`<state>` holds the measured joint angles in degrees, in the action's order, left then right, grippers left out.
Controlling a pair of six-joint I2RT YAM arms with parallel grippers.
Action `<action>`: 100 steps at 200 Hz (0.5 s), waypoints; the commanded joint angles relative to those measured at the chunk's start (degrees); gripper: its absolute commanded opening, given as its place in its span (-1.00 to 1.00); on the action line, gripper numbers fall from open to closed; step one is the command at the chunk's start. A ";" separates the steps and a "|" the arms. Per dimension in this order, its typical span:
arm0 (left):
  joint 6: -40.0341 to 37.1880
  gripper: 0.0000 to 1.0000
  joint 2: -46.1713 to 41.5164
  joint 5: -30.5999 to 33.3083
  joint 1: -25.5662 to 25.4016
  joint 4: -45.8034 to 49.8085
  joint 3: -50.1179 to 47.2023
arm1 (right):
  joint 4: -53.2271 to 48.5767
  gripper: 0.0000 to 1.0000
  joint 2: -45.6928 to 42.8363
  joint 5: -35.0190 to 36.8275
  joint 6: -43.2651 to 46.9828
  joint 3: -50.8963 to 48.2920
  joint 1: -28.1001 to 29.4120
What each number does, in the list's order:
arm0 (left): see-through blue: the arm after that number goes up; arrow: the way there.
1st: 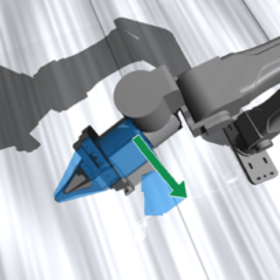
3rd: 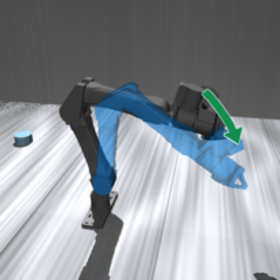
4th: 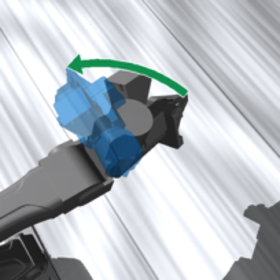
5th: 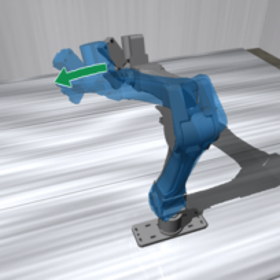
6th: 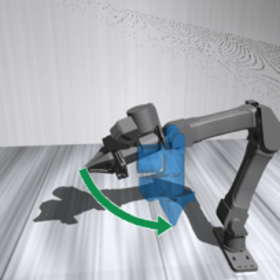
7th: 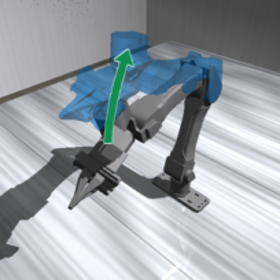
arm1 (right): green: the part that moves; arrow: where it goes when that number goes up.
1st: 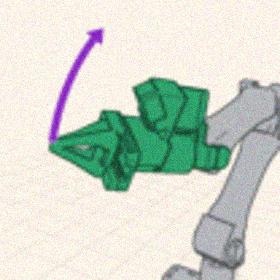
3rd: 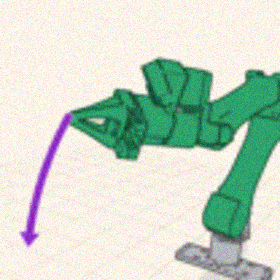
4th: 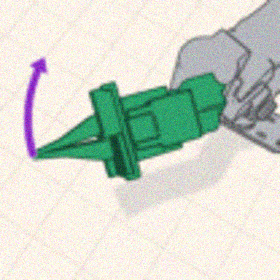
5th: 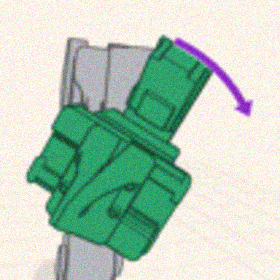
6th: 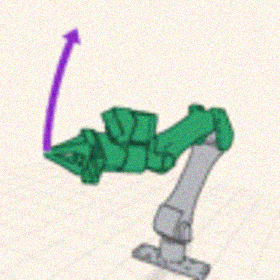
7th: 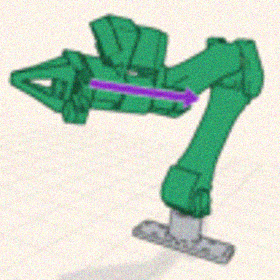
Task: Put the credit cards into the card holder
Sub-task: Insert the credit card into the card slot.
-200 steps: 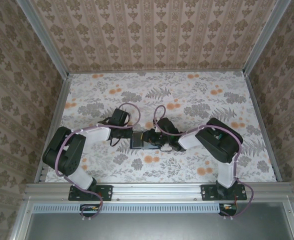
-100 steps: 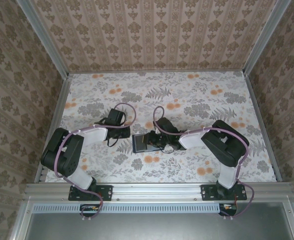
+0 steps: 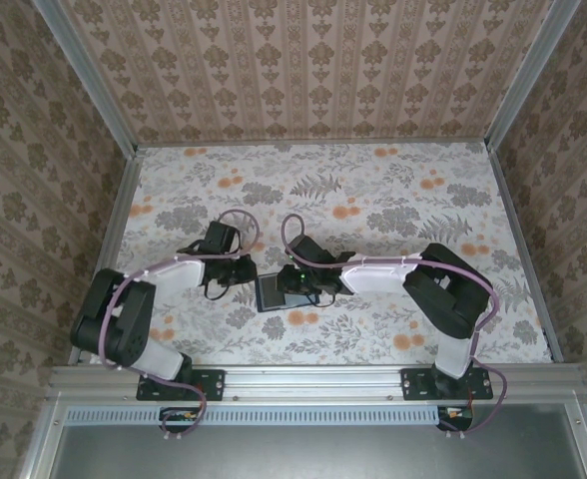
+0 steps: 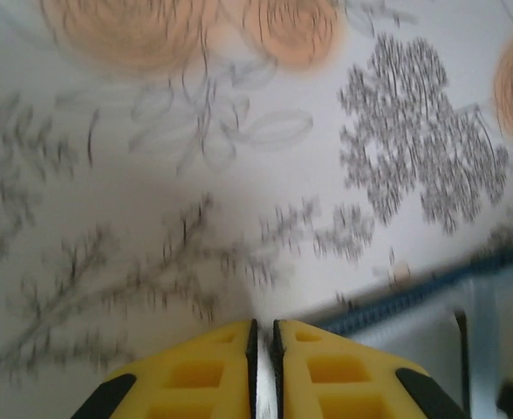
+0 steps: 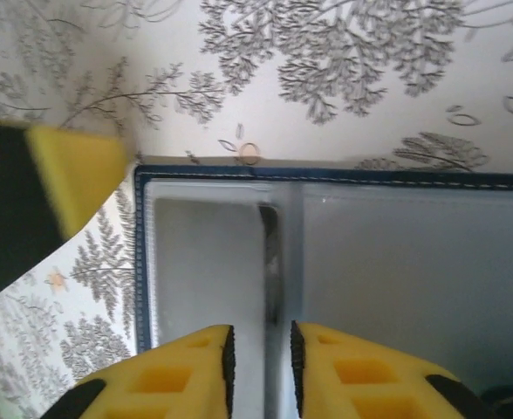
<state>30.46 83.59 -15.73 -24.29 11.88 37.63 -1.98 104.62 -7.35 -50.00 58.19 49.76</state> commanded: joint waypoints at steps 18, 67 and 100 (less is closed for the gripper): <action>3.68 -0.64 -8.71 -5.68 -0.23 8.38 -2.45 | -7.48 -0.33 -2.41 -0.67 3.71 0.02 -0.45; 6.93 -0.68 -6.63 -9.13 -5.11 4.73 -5.17 | -3.95 -0.45 -1.14 -4.69 3.74 -0.73 -0.28; 8.79 -0.71 -4.72 -8.32 -6.51 2.07 -6.46 | -4.65 -0.62 0.32 -6.24 4.53 1.58 -0.27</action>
<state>36.51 77.62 -23.59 -30.35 15.86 32.16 -5.89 104.18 -10.92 -46.76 57.60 49.56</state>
